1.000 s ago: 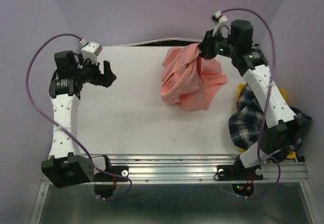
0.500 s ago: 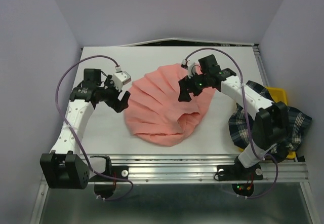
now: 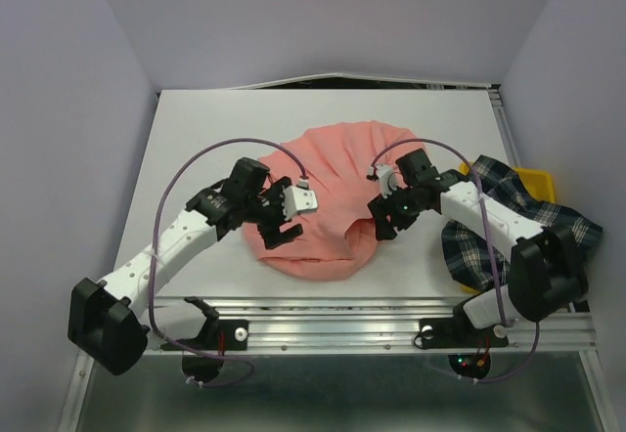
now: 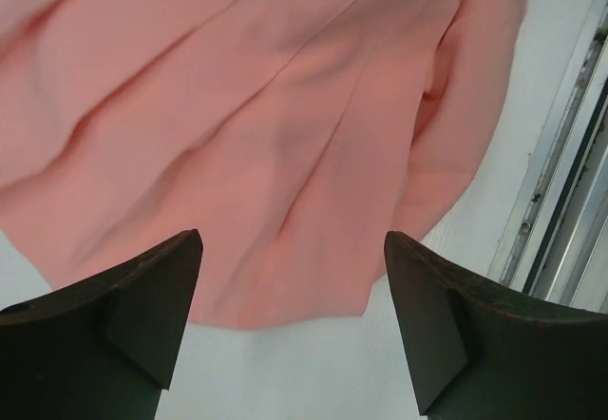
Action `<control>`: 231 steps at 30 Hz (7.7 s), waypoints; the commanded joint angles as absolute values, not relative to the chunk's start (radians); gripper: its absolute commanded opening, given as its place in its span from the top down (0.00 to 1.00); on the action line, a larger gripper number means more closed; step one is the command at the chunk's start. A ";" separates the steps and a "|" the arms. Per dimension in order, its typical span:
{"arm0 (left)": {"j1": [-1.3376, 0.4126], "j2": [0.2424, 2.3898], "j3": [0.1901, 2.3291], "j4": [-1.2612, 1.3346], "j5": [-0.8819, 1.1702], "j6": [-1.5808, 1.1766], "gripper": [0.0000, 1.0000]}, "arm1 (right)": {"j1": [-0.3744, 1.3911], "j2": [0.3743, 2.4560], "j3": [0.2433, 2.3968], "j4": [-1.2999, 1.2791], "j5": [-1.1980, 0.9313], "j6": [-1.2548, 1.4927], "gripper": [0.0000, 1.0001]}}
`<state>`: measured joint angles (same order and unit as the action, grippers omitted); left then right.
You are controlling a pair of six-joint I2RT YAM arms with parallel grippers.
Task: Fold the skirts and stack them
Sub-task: Flatten the skirt out
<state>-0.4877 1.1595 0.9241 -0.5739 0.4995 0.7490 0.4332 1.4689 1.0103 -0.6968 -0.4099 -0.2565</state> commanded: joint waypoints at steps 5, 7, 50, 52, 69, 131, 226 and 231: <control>-0.831 1.261 0.971 -0.286 0.341 0.684 0.07 | 0.365 1.365 0.930 -0.618 -0.304 -0.164 0.36; -0.914 1.282 0.953 -0.232 0.313 0.680 0.07 | 0.365 1.385 0.928 -0.563 -0.298 -0.150 0.36; -0.985 1.548 0.976 -0.137 0.115 0.612 0.64 | 0.337 1.735 1.029 -0.278 -0.436 0.072 0.99; -0.996 1.593 0.991 -0.115 0.077 0.589 0.64 | 0.337 1.733 1.025 -0.276 -0.434 0.071 0.99; -1.045 1.710 0.999 -0.060 0.184 0.629 0.43 | 0.319 1.744 1.009 -0.279 -0.433 0.067 0.99; -0.299 1.654 1.177 -0.436 0.890 0.664 0.51 | 0.301 1.917 1.462 -0.548 -0.563 -0.003 0.99; -1.121 1.505 0.445 0.698 -0.347 1.041 0.33 | 0.264 2.132 1.420 -0.466 -0.831 0.318 0.99; -1.121 1.460 0.434 0.729 -0.331 1.071 0.41 | 0.264 2.135 1.420 -0.466 -0.836 0.324 0.99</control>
<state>-1.1175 1.5063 0.4507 0.6262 -0.3161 1.0374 0.2676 2.1231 1.4311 -0.4870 -0.8055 0.3126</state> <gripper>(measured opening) 0.620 0.052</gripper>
